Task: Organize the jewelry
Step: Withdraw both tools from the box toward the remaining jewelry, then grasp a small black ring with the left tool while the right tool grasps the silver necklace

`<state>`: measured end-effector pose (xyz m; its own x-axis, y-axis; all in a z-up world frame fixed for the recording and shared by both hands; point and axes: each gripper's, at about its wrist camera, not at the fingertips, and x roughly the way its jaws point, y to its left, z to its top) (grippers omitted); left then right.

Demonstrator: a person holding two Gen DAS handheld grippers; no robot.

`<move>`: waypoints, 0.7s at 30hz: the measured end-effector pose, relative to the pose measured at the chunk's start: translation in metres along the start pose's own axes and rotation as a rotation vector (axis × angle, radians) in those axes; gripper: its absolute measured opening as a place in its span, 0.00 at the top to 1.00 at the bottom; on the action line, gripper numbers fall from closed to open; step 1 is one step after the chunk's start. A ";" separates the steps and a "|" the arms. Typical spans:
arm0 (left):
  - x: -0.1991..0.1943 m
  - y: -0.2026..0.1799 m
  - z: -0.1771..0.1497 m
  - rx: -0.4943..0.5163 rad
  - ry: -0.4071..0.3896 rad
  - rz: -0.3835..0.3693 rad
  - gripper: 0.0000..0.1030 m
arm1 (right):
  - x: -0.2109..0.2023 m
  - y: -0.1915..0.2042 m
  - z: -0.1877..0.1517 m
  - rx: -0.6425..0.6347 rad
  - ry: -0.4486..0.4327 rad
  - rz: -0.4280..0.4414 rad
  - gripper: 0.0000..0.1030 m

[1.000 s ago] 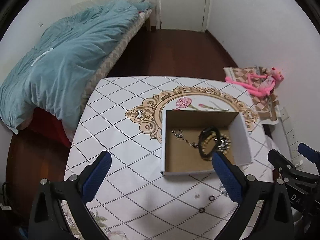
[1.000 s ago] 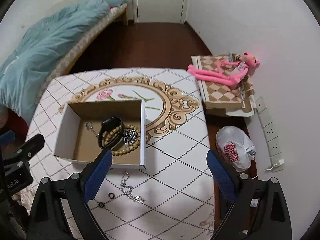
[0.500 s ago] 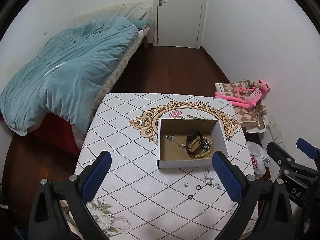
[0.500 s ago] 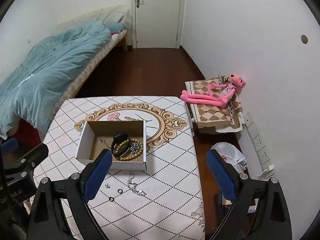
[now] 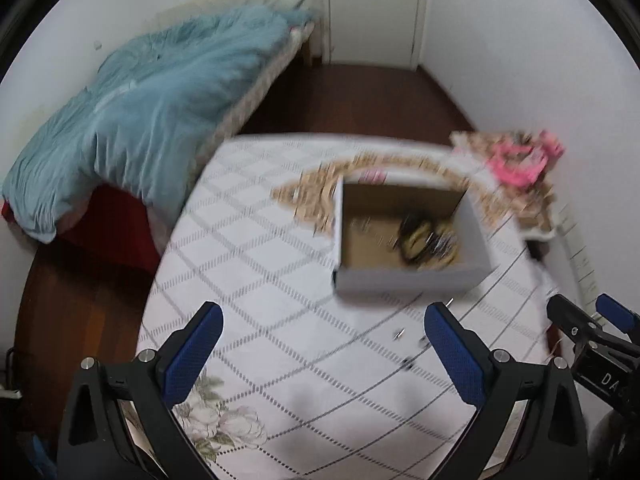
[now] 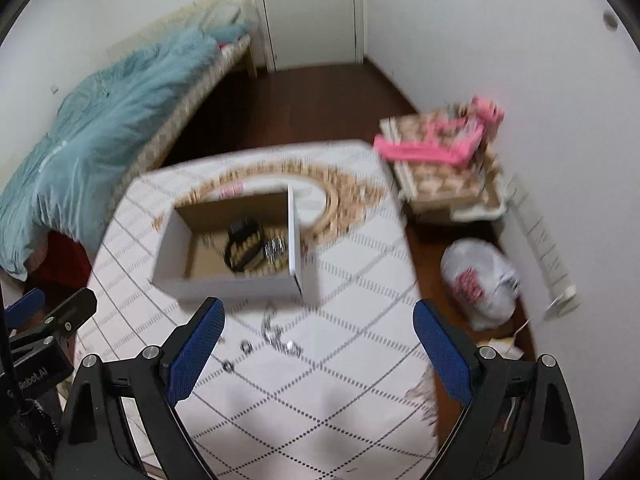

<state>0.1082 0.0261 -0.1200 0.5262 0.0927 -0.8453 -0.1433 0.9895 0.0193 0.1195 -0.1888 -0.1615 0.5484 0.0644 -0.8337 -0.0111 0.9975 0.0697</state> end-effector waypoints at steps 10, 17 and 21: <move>0.070 0.000 -0.045 0.050 0.156 0.079 0.00 | 0.108 0.010 -0.051 -0.066 0.134 0.041 0.30; 0.083 0.000 -0.047 0.059 0.179 0.083 0.00 | 0.117 0.029 -0.057 -0.148 0.072 -0.001 0.59; 0.089 -0.003 -0.049 0.059 0.197 0.069 0.00 | 0.115 0.037 -0.057 -0.178 0.060 0.006 0.93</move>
<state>0.1145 0.0263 -0.2218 0.3417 0.1425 -0.9289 -0.1205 0.9869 0.1071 0.1342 -0.1433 -0.2858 0.4972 0.0665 -0.8651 -0.1650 0.9861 -0.0190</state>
